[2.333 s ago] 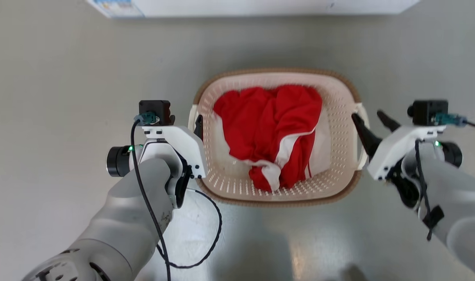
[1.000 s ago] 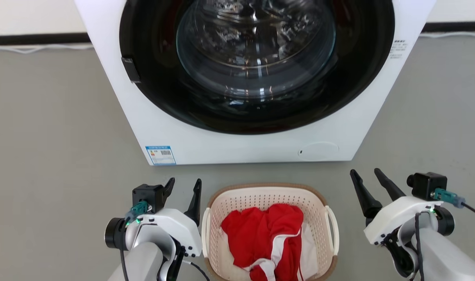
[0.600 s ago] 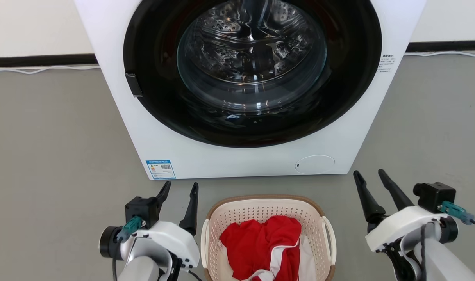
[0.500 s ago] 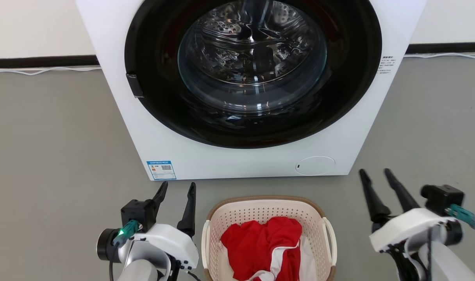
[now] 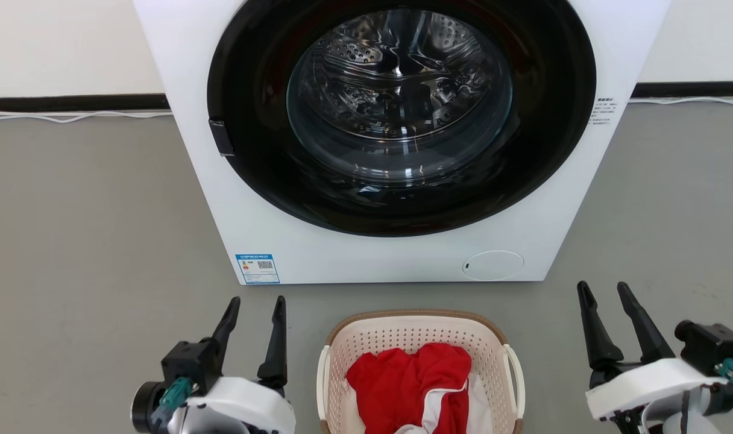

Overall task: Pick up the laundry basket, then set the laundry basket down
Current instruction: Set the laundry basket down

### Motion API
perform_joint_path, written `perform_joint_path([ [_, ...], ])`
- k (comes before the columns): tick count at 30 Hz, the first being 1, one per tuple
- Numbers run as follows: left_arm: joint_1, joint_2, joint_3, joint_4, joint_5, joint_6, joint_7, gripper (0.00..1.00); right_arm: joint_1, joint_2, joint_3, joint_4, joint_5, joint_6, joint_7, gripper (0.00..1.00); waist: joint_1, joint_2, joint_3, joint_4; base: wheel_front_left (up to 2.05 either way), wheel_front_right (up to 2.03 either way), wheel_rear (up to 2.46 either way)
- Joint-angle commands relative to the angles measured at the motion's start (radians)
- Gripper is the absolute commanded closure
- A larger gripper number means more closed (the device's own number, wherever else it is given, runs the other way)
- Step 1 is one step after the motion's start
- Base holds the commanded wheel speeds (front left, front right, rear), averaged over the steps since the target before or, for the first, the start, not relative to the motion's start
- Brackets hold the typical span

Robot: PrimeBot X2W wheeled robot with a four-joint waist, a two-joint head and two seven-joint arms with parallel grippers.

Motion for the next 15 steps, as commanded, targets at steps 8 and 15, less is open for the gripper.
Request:
perform_joint_path([
  [8,0.035,-0.006,0.066,-0.112,0.066,0.011,-0.006,0.0,0.036,0.006,-0.033,-0.076,-0.041,0.006,-0.012,0.0,0.0,-0.0001,0.0,0.002,0.0,0.0,0.0],
  [15,0.054,-0.007,0.071,-0.113,0.044,0.003,-0.006,0.0,0.046,0.011,-0.044,-0.08,-0.053,0.006,-0.012,0.0,0.0,-0.0001,-0.004,0.0,0.0,0.0,0.0],
])
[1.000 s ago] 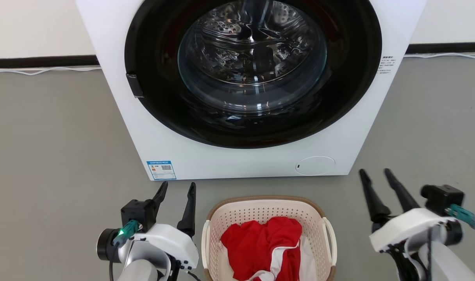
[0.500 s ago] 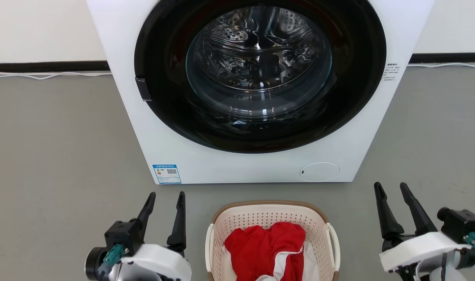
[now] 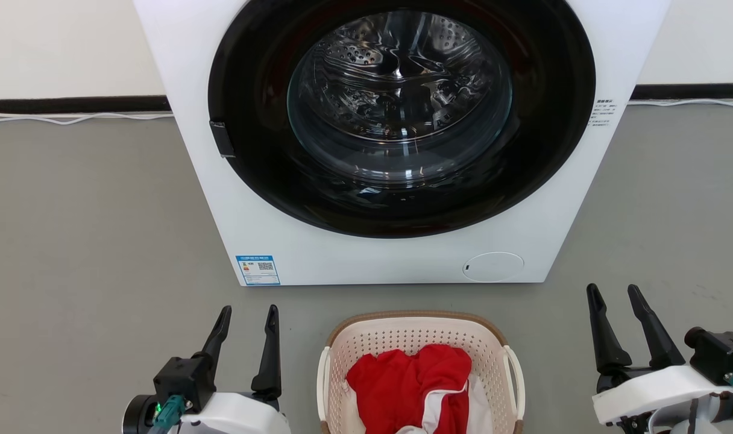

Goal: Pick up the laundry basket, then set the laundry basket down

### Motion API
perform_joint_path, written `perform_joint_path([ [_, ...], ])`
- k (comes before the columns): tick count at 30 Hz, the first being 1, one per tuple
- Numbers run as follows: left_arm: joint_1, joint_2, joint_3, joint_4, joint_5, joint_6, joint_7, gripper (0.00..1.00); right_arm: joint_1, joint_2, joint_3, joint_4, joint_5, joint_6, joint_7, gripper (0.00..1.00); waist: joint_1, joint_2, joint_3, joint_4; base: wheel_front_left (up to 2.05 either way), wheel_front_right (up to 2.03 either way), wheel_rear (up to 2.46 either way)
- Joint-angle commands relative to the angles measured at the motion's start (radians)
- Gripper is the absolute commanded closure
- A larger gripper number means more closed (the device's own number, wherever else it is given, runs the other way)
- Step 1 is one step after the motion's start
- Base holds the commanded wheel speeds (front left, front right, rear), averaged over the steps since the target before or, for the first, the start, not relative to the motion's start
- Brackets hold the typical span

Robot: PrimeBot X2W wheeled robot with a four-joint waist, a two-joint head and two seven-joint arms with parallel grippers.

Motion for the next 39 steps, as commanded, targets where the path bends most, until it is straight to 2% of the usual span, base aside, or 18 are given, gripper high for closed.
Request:
perform_joint_path([
  [1,-0.018,0.001,0.03,-0.023,-0.009,-0.003,-0.006,0.0,-0.001,-0.009,0.015,-0.026,-0.006,0.006,-0.012,0.0,0.0,0.0,0.0,0.0,0.0,0.0,0.0],
  [39,-0.017,0.001,0.008,-0.032,-0.009,0.009,-0.006,0.0,-0.006,-0.011,0.022,-0.014,-0.032,0.006,-0.012,0.0,0.0,0.0,0.006,-0.002,0.0,0.0,0.0],
])
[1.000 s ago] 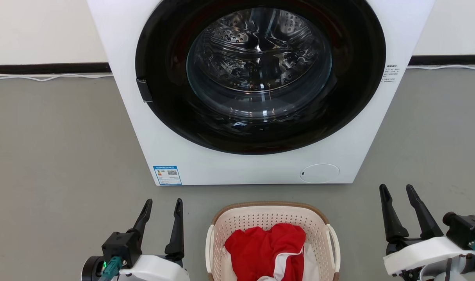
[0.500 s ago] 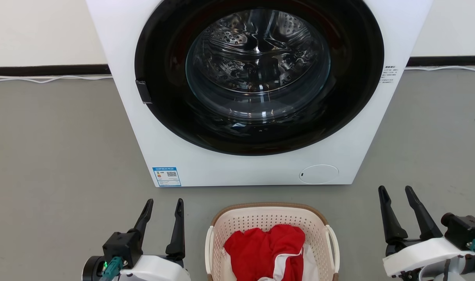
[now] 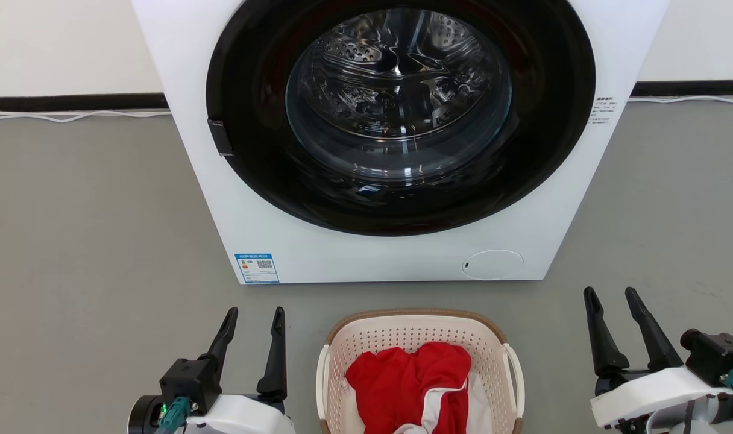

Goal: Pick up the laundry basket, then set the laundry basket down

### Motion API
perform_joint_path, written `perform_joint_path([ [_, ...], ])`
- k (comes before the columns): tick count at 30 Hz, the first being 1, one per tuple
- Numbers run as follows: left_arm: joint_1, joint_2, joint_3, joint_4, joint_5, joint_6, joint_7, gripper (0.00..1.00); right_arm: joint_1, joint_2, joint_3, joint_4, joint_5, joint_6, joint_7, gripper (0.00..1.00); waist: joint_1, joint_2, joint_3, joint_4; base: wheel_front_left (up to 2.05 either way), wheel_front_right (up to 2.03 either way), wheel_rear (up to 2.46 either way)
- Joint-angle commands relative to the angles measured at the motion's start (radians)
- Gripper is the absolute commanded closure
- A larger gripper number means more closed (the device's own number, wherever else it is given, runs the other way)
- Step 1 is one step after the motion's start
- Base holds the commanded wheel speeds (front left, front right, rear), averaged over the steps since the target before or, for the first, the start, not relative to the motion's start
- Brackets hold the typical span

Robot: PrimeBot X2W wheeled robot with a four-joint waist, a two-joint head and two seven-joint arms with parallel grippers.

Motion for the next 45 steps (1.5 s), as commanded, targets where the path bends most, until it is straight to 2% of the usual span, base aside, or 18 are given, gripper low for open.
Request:
perform_joint_path([
  [1,-0.025,0.001,0.026,-0.028,-0.008,0.008,-0.006,0.0,-0.007,-0.012,0.017,-0.023,-0.01,0.006,-0.012,0.0,0.0,-0.0001,0.001,0.0,0.0,0.0,0.0],
  [10,-0.026,0.001,0.022,-0.029,-0.017,0.005,-0.006,0.0,-0.009,-0.009,0.02,-0.024,-0.008,0.006,-0.012,0.0,0.0,-0.0001,0.003,0.0,0.0,0.0,0.0],
  [11,0.0,0.0,-0.004,0.0,-0.008,0.002,0.0,1.0,0.0,0.001,0.0,0.0,0.001,0.0,0.0,1.0,0.0,-0.0001,0.003,0.0,0.0,0.0,0.0],
  [17,0.015,-0.001,-0.002,0.042,-0.036,-0.002,0.005,1.0,0.019,0.021,0.001,0.035,0.025,-0.001,0.01,1.0,0.0002,-0.0001,0.003,0.0,0.0,0.0,0.0],
  [21,0.013,0.002,0.005,0.041,-0.082,-0.008,0.015,1.0,0.019,0.026,-0.005,0.03,0.062,-0.001,0.022,1.0,0.0022,-0.0001,0.0,-0.001,0.0,0.0,0.0],
  [26,0.008,0.005,0.015,0.043,-0.139,-0.015,0.026,1.0,0.017,0.031,-0.012,0.026,0.109,0.0,0.036,1.0,0.0001,-0.0001,0.001,-0.002,0.0,0.0,0.0],
  [45,-0.011,0.014,0.05,0.051,-0.343,-0.042,0.07,1.0,0.008,0.051,-0.039,0.011,0.277,0.001,0.088,1.0,0.0,-0.0001,-0.002,-0.004,0.0,0.0,0.0],
])
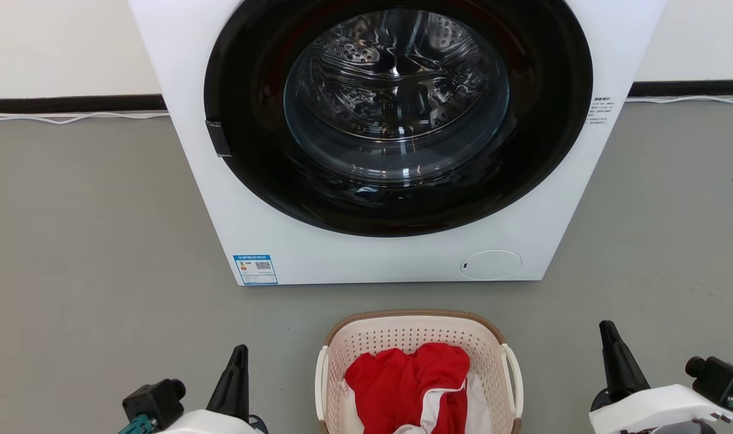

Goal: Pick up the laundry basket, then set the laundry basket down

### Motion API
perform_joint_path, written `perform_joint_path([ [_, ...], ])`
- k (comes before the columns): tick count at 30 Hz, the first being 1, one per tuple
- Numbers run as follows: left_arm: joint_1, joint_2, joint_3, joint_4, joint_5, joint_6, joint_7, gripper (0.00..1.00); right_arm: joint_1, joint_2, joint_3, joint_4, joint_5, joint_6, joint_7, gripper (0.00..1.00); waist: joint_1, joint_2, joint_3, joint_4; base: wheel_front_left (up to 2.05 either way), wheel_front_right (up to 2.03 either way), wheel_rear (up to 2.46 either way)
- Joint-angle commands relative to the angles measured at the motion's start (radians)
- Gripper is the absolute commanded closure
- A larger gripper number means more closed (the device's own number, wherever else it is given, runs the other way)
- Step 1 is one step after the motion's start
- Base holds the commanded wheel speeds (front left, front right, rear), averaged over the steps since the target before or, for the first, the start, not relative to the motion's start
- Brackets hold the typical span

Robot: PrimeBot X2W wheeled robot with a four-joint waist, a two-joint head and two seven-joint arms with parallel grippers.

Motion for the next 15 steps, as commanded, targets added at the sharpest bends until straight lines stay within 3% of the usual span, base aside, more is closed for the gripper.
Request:
perform_joint_path([
  [1,-0.051,0.005,0.017,-0.023,-0.031,-0.011,0.002,1.0,-0.036,-0.008,-0.006,-0.032,0.024,0.002,0.011,1.0,-0.0002,0.0,0.0,0.0,0.0,0.0,0.0],
  [15,-0.062,0.01,0.048,-0.023,-0.185,-0.032,0.039,1.0,-0.041,0.008,-0.027,-0.044,0.155,0.003,0.052,1.0,-0.0002,0.0,-0.003,-0.002,0.0,0.0,0.0],
])
